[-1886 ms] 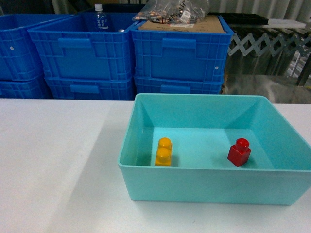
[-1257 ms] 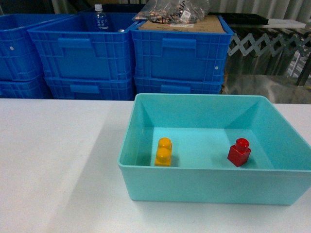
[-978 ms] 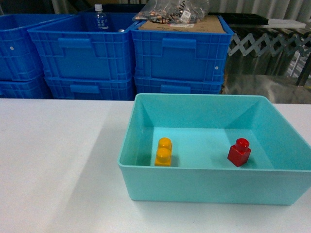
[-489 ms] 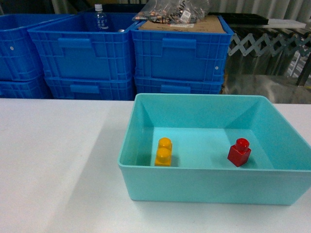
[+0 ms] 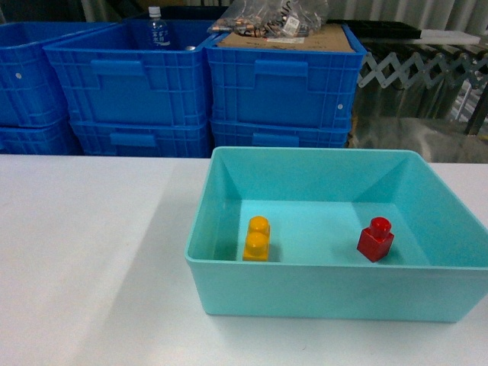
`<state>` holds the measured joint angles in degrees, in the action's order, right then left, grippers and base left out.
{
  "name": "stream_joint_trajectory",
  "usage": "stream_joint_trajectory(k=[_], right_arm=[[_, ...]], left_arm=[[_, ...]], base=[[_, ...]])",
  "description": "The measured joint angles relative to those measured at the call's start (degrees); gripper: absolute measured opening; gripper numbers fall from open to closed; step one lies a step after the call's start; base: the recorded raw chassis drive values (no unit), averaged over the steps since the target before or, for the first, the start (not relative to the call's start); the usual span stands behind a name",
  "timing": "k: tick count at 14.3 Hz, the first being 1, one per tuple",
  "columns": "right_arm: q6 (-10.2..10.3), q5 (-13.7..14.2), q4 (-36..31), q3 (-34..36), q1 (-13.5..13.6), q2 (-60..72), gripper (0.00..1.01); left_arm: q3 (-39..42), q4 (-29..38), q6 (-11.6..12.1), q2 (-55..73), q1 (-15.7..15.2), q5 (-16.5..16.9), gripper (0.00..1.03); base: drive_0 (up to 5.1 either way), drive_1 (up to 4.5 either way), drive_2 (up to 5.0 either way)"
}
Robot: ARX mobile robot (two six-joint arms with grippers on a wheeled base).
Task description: Pick red block from blue box to shelf
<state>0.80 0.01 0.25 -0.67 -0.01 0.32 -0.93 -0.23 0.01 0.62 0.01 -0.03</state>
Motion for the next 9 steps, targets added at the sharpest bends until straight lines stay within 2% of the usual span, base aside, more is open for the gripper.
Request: stream_joint_trajectory(k=[9], right_arm=[[0.00,0.00,0.00,0.00,0.00,0.00,0.98]], left_arm=[[0.02,-0.02,0.00,0.00,0.00,0.00,0.98]], base=[[0.0,0.00,0.0]])
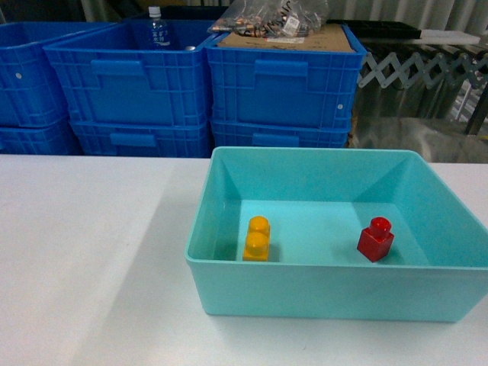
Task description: Pick red block from blue box to shelf
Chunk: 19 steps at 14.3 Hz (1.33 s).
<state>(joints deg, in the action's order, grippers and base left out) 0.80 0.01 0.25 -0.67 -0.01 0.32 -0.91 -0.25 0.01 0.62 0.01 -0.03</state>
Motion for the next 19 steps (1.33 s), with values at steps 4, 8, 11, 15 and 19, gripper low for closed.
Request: stream_joint_trajectory(k=[4,8,11,15,19], right_arm=[[0.00,0.00,0.00,0.00,0.00,0.00,0.98],[0.00,0.00,0.00,0.00,0.00,0.00,0.98],[-3.78,-5.90,2.97,-7.17,0.46,16.59,0.98],[-3.30,-6.01,-8.17,-22.67,5.35,48.26,0.98],[-2.89,-3.61,-10.71,-38.77,12.92,76.78,0.98]], left_arm=[[0.00,0.00,0.00,0.00,0.00,0.00,0.98],[-0.02,0.00,0.00,0.00,0.00,0.00,0.98],[-0.02,0.02,0.00,0.00,0.00,0.02,0.98],[-0.02,0.02,0.00,0.00,0.00,0.02,0.98],[0.00,0.04,0.00,0.00,0.00,0.00,0.98]], base=[[0.0,0.00,0.0],[0.0,0.00,0.0],[0.0,0.00,0.0],[0.0,0.00,0.0],[0.0,0.00,0.0]])
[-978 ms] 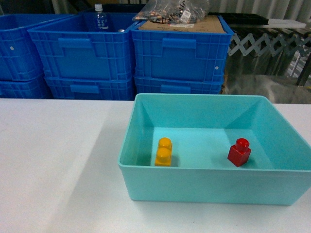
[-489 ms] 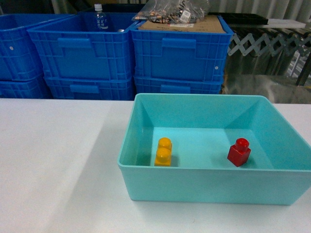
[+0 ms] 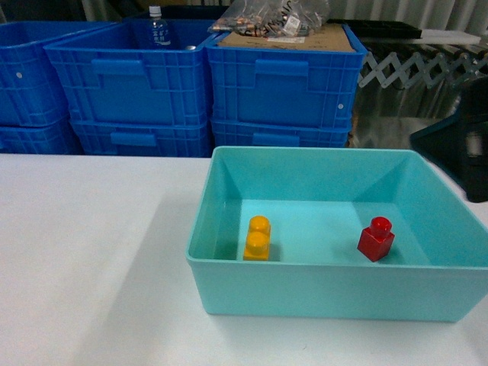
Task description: Pick red block from blue box to shelf
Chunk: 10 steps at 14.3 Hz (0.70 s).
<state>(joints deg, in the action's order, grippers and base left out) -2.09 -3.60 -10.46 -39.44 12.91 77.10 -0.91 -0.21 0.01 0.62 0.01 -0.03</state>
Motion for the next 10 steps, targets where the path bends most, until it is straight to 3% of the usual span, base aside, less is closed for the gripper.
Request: stream_joint_trajectory(k=[1,5,8,10], right_arm=[[0.39,0.48,0.31,-3.02,1.09,5.22,0.98],[0.74,7.41,4.13,-13.05,5.88,21.33,0.98],[0.74,13.38,5.77,-18.32,6.08,28.92,0.98],[1.07,14.10,6.69,-20.46,5.57,32.30,0.98]], left_arm=[[0.00,-0.02,0.00,0.00,0.00,0.00,0.98],[0.00,-0.02,0.00,0.00,0.00,0.02,0.98],[0.00,-0.02,0.00,0.00,0.00,0.02,0.98],[0.00,0.00,0.00,0.00,0.00,0.00,0.98]], base=[[0.0,0.00,0.0],[0.0,0.00,0.0],[0.0,0.00,0.0],[0.0,0.00,0.0]])
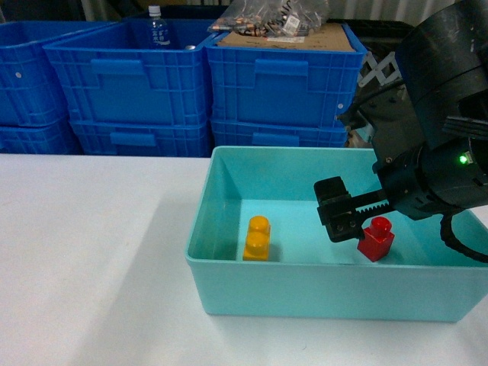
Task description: Pick red block from blue box to shelf
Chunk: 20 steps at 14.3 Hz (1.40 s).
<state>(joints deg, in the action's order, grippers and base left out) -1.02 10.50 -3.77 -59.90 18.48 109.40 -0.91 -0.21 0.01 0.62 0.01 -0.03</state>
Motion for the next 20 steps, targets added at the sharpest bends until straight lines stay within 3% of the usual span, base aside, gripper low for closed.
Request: stream_joint_trajectory(k=[6,12,17,20], right_arm=[[2.93,0.42,1.33,-4.83,-0.92,6.73,0.98],[3.82,1.66,0.98,-6.69,-0.85,10.49,0.98],[3.50,3.06,0.55,-7.23,-0.04,12.24,0.98],[2.67,5.77,0.66,-7.50,0.35,13.29,0.98]], left_arm=[[-0.02,-0.02,0.00,0.00,0.00,0.00,0.98],[0.00,0.00,0.00,0.00,0.00,0.00,0.98],[0.00,-0.02,0.00,0.00,0.00,0.02,0.98],[-0.02,-0.02,0.00,0.00,0.00,0.02,0.98]], base=[[0.0,0.00,0.0],[0.0,0.00,0.0],[0.0,0.00,0.0],[0.0,0.00,0.0]])
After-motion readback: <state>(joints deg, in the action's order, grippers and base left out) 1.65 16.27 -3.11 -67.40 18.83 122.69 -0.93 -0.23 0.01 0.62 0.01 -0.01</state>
